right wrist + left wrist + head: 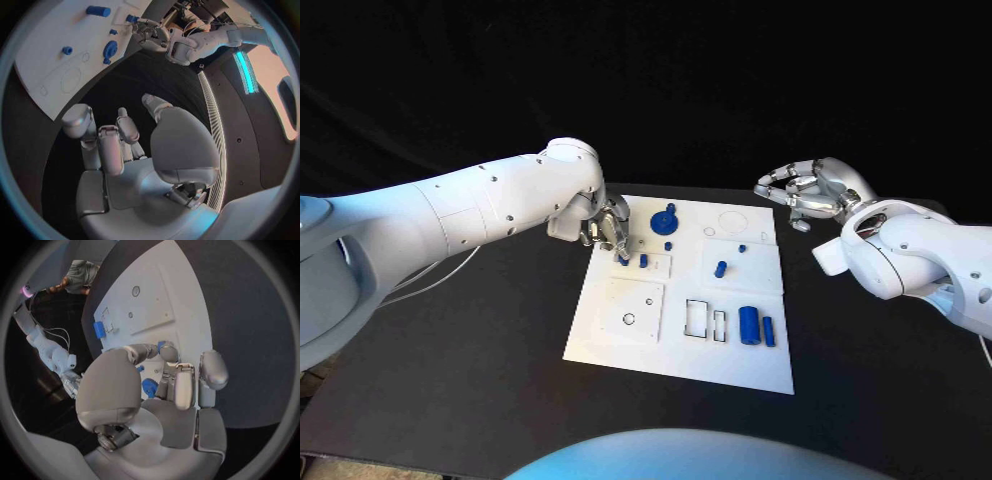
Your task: Assemble the parts on the task board
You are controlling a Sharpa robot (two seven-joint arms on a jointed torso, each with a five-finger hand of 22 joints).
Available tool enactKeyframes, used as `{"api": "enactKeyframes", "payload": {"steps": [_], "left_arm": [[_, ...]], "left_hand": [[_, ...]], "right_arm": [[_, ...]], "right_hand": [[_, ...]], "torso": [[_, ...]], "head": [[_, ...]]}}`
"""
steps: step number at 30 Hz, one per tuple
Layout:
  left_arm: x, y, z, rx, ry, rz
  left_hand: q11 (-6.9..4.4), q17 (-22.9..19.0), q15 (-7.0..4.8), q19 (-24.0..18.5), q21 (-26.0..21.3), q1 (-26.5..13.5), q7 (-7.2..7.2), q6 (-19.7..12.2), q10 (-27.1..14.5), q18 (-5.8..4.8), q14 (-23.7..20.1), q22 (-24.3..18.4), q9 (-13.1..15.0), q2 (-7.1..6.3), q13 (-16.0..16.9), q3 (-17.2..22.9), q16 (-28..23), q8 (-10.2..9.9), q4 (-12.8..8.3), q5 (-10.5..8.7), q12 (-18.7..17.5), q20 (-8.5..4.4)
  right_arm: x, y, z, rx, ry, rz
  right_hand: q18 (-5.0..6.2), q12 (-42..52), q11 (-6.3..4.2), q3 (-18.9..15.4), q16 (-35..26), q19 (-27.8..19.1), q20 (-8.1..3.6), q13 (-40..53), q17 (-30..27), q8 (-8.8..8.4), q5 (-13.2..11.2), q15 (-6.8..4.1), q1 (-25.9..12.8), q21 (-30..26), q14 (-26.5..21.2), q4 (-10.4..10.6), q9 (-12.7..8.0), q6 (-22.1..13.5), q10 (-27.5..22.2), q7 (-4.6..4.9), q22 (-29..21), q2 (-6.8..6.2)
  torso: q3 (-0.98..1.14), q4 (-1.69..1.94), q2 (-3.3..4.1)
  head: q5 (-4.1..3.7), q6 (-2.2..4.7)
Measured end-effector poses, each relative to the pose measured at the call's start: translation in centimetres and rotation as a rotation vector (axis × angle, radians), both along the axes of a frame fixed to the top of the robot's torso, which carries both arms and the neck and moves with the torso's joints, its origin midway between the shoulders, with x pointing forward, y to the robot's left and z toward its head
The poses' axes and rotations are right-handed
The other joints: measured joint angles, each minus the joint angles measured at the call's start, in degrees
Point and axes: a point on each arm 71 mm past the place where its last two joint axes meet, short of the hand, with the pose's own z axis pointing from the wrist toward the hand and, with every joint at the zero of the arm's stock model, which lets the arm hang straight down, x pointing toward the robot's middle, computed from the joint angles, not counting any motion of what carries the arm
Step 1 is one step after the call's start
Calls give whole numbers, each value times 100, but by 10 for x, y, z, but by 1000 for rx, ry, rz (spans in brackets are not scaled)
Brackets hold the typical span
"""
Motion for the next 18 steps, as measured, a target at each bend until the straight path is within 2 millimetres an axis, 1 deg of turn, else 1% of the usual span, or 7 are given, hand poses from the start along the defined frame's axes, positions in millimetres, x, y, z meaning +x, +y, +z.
{"api": "enactKeyframes", "payload": {"steps": [11, 18], "left_arm": [[0, 1, -1, 8, -5, 11], [1, 2, -1, 14, -20, 24]], "left_hand": [[0, 0, 0, 0, 0, -1, 0, 0, 0, 0, 0, 7, 9, 0, 15, 0, 0, -22, 0, 22, 1, 0], [-22, 0, 0, 0, 0, -1, -2, 1, 23, 0, 0, 35, 12, -1, 28, -17, 0, -37, -17, 91, 1, 0]], "right_arm": [[0, 0, 0, 0, 1, 1], [0, 0, -1, 0, 1, 0]], "right_hand": [[1, 0, 0, 0, 0, 0, 0, 0, -1, 0, 0, 0, 0, 0, 0, 0, 0, 0, 0, 0, 0, 0], [0, 0, 0, 0, 0, 0, 0, 0, -1, 0, 0, 0, 0, 0, 0, 0, -1, 0, 0, 0, 0, 0]], "torso": [[0, -1, 0], [0, -1, -1]], "head": [[5, 1], [8, -2]]}}
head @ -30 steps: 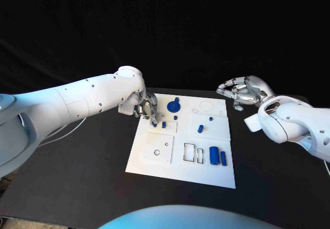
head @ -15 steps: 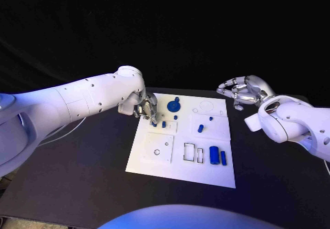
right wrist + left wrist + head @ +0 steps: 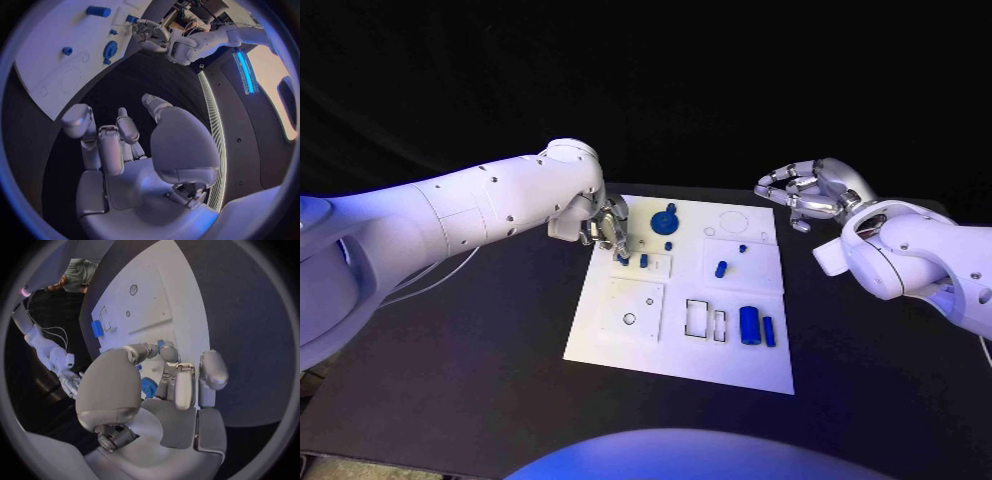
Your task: Assemble the parts on the task board
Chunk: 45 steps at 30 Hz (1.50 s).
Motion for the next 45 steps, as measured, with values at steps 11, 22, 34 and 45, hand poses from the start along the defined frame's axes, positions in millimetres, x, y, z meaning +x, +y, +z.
{"api": "enactKeyframes", "payload": {"steps": [11, 22, 34, 45], "left_arm": [[1, -1, 1, 2, -17, 13], [-1, -2, 0, 6, -14, 9], [-2, 0, -1, 1, -2, 12], [-2, -1, -1, -7, 5, 15]], "left_hand": [[19, 0, 0, 0, 0, -8, -19, 20, 19, 0, 0, 0, 1, -8, 22, 1, 0, 19, 1, 37, 28, 0], [19, 0, 0, 0, 0, -20, 0, 41, 20, 0, 0, 11, 35, -20, 31, -38, 23, 20, -38, 137, 28, 0], [-1, 0, 0, 0, 23, -19, -1, 42, 41, 0, 0, 51, 37, -19, 39, -69, 23, 19, -69, 299, 28, 0], [0, 0, 0, 0, 23, -18, 6, 80, 42, 0, 0, 50, 39, -18, 56, -85, 23, 8, -85, 337, 28, 0]], "right_arm": [[0, 0, 0, 0, 0, 0], [0, 0, 0, 0, 1, 0], [0, 0, 0, 0, 1, 1], [0, 0, 0, 0, 1, 2]], "right_hand": [[0, 0, 0, -33, 0, 0, 0, -13, -1, 34, 0, 0, 0, -42, 0, 33, -1, -21, 0, -21, -13, 0], [0, 0, 0, -40, 0, 0, 0, -13, -1, 44, 0, 0, 0, -43, 0, 40, -1, -21, 0, -21, -12, 0], [0, 0, 0, -40, 0, 0, 0, -13, -1, 44, 0, 0, 0, -42, 0, 40, -1, -21, 0, -21, -12, 0], [0, 0, 0, -40, 0, 0, 0, -12, -2, 44, 0, 0, 0, -42, 0, 40, -1, -21, 0, -21, -12, 0]], "torso": [[1, -2, -1], [3, -6, -1], [0, -2, 2], [0, -2, 4]], "head": [[2, 7], [-9, -5], [-19, -3], [-19, -9]]}}
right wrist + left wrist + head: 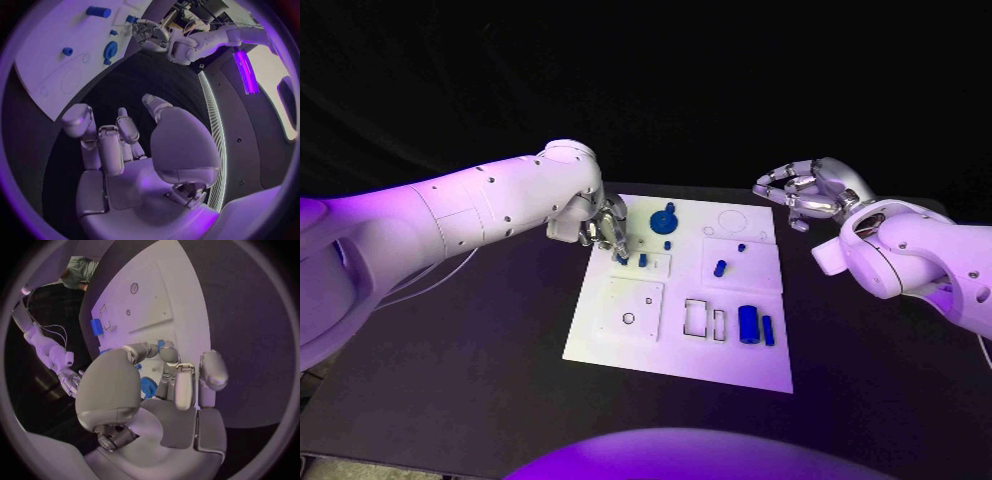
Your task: Assemble the parts on the task board
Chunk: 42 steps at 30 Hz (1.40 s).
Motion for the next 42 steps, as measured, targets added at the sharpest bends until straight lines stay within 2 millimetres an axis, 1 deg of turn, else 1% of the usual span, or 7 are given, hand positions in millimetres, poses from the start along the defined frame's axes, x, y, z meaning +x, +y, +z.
{"api": "enactKeyframes", "payload": {"steps": [6, 20, 22, 25, 34, 38, 42], "left_arm": [[0, -1, 0, 1, 7, -4], [1, -3, 0, 11, 11, -4], [1, -3, 0, 14, 11, -3], [1, -4, 0, 19, 11, 1], [2, -6, -1, 33, 15, 15], [2, -6, -1, 39, 16, 20], [2, -7, -1, 43, 16, 24]], "left_hand": [[1, 0, 0, 0, 0, 4, -1, 1, 0, 0, 0, 9, 50, 4, 0, 0, 22, -3, 0, 23, 0, 0], [-2, 0, 0, 0, 0, 4, -14, 14, 40, 0, 0, 13, 52, 4, 48, 0, 22, -17, 0, 56, 35, 0], [-2, 0, 0, 0, 0, -28, -22, 23, 41, 0, 0, 13, 52, 36, 91, 0, 22, -20, 0, 103, 84, 0], [-13, 0, 0, 0, 0, -64, -40, 41, 70, 0, 0, 21, 52, 71, 108, 0, 22, -24, 0, 121, 85, 0], [-12, 0, 1, 0, 22, -105, -52, 53, 71, 0, 0, 35, 76, 92, 81, 0, 22, -25, 0, 122, 84, 0], [-12, 0, 0, 0, 22, -122, -53, 53, 71, 0, 0, 45, 86, 74, 81, 0, 22, -25, 0, 122, 84, 0], [-11, 0, 1, 0, 22, -176, -54, 54, 71, 0, 1, 50, 106, 128, 67, 0, 22, -35, 0, 122, 84, 0]], "right_arm": [[0, 0, 0, 0, 0, 0], [0, 0, 0, 0, 0, 0], [0, 0, 0, 0, 0, 0], [0, 0, 0, 0, 0, 0], [0, 0, 0, 0, 0, 1], [0, 0, 0, 0, 0, 1], [0, 0, 0, 1, 0, 1]], "right_hand": [[0, 0, 0, 0, 0, 0, 0, 0, 0, 0, 0, 0, 0, 0, 0, 0, 0, 0, 0, 0, 0, 0], [0, 0, 0, 0, 0, 0, 0, 0, 0, 0, 0, 0, 0, 0, 0, 0, 4, 0, 0, 0, 0, 0], [0, 0, 0, 0, 0, 0, 0, 0, -1, 0, 0, 0, 0, 0, 0, 0, 4, 0, 0, 0, 0, 0], [0, 0, 0, 0, 0, 0, 0, 0, -1, 0, 0, 0, 0, 0, 0, 0, 4, 0, 0, 0, 0, 0], [0, 0, -18, -17, 0, 0, 0, -10, -1, 0, 0, 0, 0, 0, 0, 17, 3, 0, -18, 0, 0, 0], [0, 0, -21, -17, 0, 0, 0, -10, -1, 0, 0, 0, 0, 0, 0, 17, 3, 0, -21, 0, -5, 0], [0, 0, -21, -17, 0, 0, 0, -10, -1, 0, 0, 0, 0, 0, 0, 17, 3, 0, -21, 0, -5, 0]], "torso": [[2, 1, -2], [1, 4, -2], [2, 4, -2], [2, 4, -3], [5, 1, -5], [7, 0, -8], [7, 0, -9]], "head": [[-1, -10], [-10, -8], [-10, -13], [-10, -19], [-5, -21], [-6, -16], [-13, -8]]}}
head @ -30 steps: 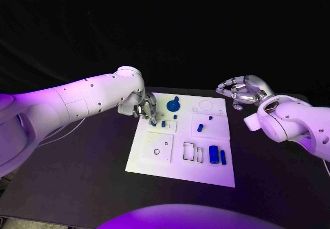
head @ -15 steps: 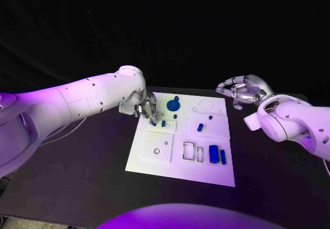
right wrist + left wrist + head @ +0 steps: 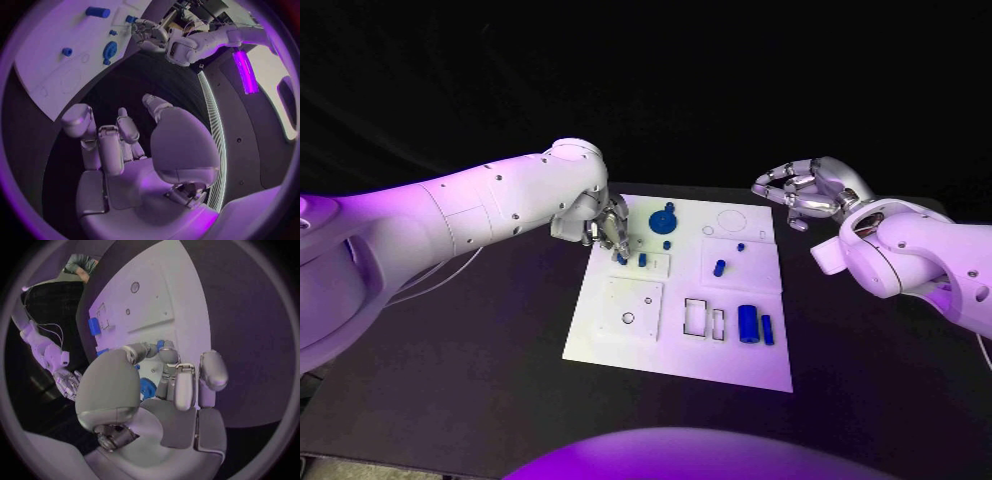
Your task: Assemble the parts on the task board
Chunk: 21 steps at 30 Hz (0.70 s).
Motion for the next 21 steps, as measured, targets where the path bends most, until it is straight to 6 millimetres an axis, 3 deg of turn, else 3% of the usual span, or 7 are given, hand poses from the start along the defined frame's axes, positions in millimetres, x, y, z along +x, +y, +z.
{"api": "enactKeyframes", "payload": {"steps": [21], "left_arm": [[0, -1, 0, 4, -9, 17]], "left_hand": [[-40, 0, 0, 22, 0, -233, -88, 71, 84, 0, 0, 44, 102, 233, 91, -176, 26, -1, -176, -73, 49, -22]], "right_arm": [[0, 0, 0, 0, 0, 0]], "right_hand": [[0, 0, 0, 0, 0, 0, 0, -13, 4, 0, 0, 0, 23, -21, 0, 0, -1, -18, 0, 18, -6, 23]], "torso": [[-7, 1, 6]], "head": [[-25, 13]]}}
